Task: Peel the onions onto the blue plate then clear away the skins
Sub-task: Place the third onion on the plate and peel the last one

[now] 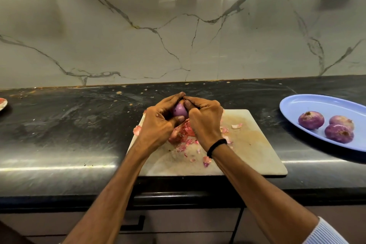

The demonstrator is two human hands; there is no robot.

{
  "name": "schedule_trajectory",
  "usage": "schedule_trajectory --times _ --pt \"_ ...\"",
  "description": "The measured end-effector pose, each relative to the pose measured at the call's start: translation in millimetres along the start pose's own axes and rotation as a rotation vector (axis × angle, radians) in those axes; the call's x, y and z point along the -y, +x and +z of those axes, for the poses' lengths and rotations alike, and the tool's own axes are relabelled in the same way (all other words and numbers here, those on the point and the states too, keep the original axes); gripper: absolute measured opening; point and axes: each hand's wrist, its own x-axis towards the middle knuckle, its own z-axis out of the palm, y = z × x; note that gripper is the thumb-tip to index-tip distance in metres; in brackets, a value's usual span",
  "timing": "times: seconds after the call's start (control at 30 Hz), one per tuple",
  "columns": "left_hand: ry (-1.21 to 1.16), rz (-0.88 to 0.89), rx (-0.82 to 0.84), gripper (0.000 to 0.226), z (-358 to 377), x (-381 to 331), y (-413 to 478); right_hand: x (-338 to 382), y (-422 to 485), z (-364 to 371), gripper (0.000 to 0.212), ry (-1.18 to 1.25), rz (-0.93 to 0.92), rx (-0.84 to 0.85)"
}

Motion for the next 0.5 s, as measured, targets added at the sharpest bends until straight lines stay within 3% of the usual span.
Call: schedule_trajectory --times 0.23,0.5 --pt "-0.096 -0.027 0.047 0.063 5.8 -2.4 -4.7 -5.3 5.5 -4.1 0.016 -0.204 -0.171 -0.149" --pt "-0.427 -0.153 -0.011 0.056 0.7 -6.2 -1.1 -9.2 14.0 -5.7 0.014 -0.082 0.032 -0.044"
